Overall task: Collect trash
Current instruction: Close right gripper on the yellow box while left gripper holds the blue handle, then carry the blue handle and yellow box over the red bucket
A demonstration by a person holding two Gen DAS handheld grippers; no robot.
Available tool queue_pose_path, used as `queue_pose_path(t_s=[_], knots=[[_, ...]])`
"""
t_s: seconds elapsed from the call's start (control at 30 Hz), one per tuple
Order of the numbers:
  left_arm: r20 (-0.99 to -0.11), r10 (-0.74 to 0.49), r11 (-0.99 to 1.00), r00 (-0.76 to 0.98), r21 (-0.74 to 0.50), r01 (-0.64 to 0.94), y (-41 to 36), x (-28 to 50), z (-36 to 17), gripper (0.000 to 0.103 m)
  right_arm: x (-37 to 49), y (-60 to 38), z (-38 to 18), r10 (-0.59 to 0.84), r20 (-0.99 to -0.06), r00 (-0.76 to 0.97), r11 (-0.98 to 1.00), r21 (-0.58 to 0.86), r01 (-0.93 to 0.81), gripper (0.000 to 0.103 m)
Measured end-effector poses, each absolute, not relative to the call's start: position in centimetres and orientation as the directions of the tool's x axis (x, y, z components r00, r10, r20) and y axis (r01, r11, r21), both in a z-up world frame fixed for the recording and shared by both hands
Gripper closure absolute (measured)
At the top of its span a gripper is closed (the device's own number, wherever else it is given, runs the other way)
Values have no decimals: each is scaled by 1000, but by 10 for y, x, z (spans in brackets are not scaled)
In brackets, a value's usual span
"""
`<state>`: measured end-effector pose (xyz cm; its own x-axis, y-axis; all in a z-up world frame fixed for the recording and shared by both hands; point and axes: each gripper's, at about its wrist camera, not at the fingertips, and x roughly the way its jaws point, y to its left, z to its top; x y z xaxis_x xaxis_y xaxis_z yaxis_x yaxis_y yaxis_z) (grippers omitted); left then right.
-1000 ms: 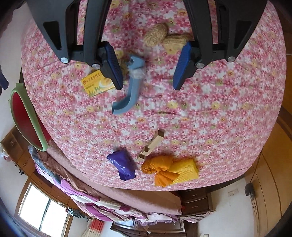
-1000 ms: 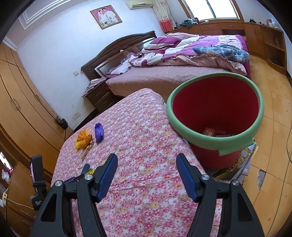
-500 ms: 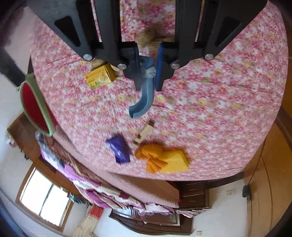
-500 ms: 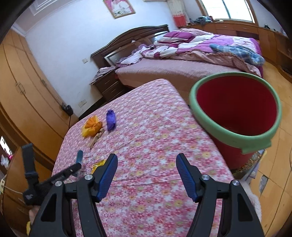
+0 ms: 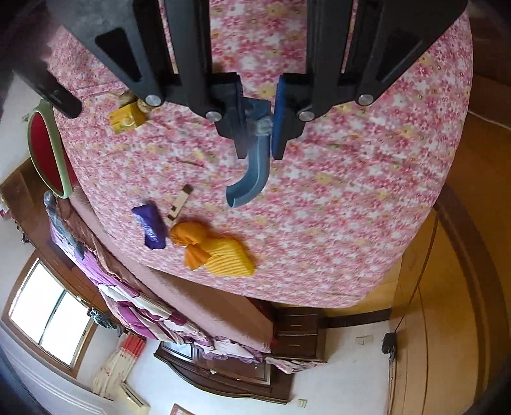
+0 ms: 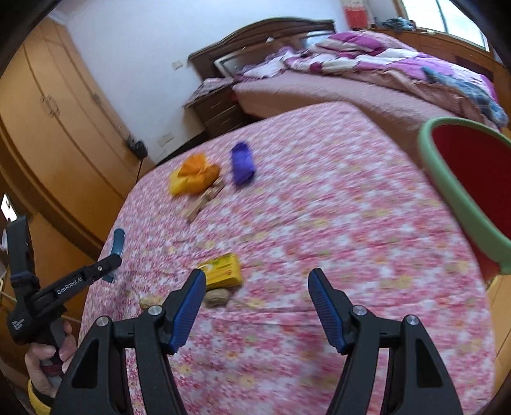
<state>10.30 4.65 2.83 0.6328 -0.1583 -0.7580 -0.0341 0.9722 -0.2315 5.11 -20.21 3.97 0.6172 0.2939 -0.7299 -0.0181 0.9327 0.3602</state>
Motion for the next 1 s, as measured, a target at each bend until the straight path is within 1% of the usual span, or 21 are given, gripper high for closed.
queue_pose_path(t_s=[0.13,0.27,0.43,0.5,0.53,0.6,0.63,0.8,1.0], knots=[[-761,-166,969,627,-245,-41,52,102,24,88,63,-180,27,308,-754,580,938,341,-54,34],[-762,-179,968,623,-251,-28,54,98,22,88,70,-168,20,310,-760,571,940,334,-65,34],[-761,-201,963,617,-267,-16,54,97,20,88,78,-159,15,277,-762,585,953,296,-65,34],[-761,-208,962,614,-272,-11,52,97,19,88,79,-160,16,261,-764,589,959,276,-66,42],[-762,-213,962,612,-274,-8,51,98,18,88,78,-160,15,252,-765,592,962,266,-66,44],[-763,-220,961,608,-278,-1,48,98,17,88,78,-161,14,240,-763,600,965,255,-61,55],[-763,-222,961,607,-277,2,47,98,17,88,77,-162,14,236,-762,602,966,251,-61,57],[-755,-236,958,611,-285,17,43,94,20,88,71,-168,17,252,-755,606,960,276,-55,57],[-742,-261,953,618,-302,40,37,89,27,88,56,-181,32,266,-720,641,948,315,-40,57]])
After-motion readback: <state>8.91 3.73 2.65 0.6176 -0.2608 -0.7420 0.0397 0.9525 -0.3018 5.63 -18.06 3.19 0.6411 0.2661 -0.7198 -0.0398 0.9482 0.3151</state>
